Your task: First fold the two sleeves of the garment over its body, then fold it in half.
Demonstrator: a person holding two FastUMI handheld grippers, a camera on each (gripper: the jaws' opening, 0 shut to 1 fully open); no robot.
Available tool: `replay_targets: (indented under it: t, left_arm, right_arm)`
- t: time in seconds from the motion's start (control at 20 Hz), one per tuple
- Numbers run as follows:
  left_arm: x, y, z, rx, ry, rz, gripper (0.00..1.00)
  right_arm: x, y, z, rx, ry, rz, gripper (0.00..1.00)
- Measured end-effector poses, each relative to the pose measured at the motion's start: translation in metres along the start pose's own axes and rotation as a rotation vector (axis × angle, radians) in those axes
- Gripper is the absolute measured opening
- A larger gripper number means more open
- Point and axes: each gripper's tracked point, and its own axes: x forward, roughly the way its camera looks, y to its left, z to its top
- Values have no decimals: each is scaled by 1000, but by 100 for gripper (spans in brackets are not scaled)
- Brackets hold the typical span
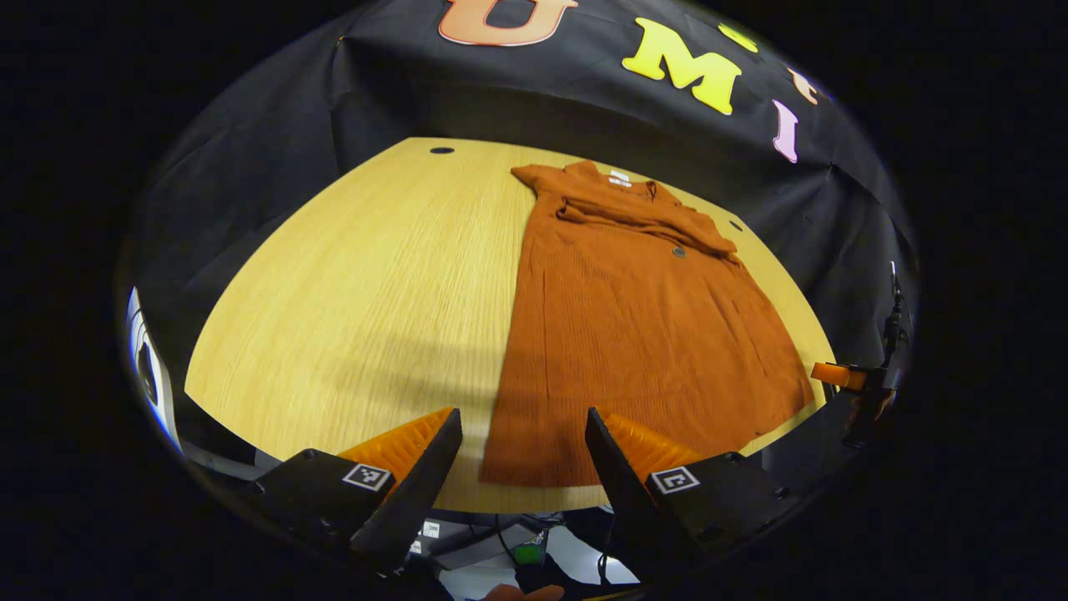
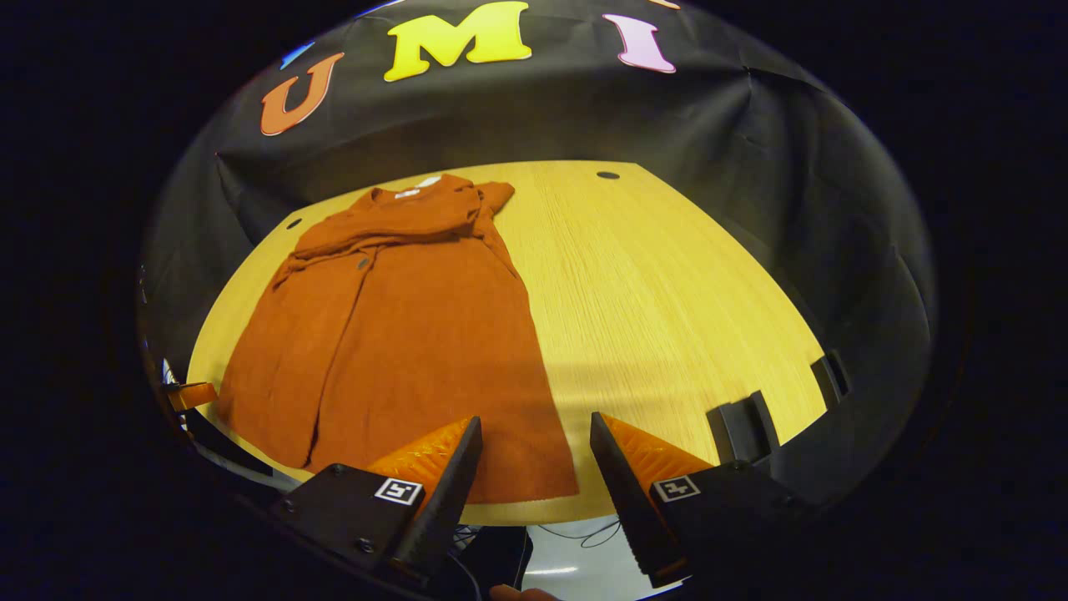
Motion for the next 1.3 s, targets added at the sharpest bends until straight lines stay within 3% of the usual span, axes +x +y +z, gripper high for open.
replay_targets:
  t: [0.05,0.1,0.15,0.45,0.5,0.55,0.65,0.7,0.75,0.85,0.9,1.1,1.3]
  left_arm:
    - [0,1,-4,3,5,11,97]
    - [3,2,1,22,-21,19,85]
    - [2,3,-3,26,-7,24,95]
    - [6,2,-10,164,29,92,94]
    - [5,2,-11,184,39,101,94]
    - [6,0,-10,174,43,96,94]
    - [6,-1,-9,149,49,99,77]
    - [9,-3,-8,143,48,94,62]
    - [8,-3,-8,135,49,101,55]
    - [12,-7,-6,133,41,112,23]
    - [13,-8,-5,151,35,116,12]
    - [10,-12,1,88,13,86,3]
    - [-3,-22,35,66,-78,66,3]
  right_arm:
    - [3,-4,-6,-12,11,-13,85]
    - [5,-5,-11,-13,24,-10,84]
    - [8,-6,-17,-10,45,-12,84]
    - [10,3,-22,-12,85,10,83]
    - [11,7,-22,-30,88,23,81]
    - [11,10,-23,-44,87,29,71]
    - [11,18,-23,-55,94,48,47]
    - [15,24,-25,-45,104,56,39]
    - [13,25,-23,-50,95,47,18]
    - [12,27,-21,-58,85,35,9]
    - [16,29,-23,-60,80,29,4]
    - [8,31,-12,-8,57,52,1]
    - [-13,40,35,-7,-31,97,1]
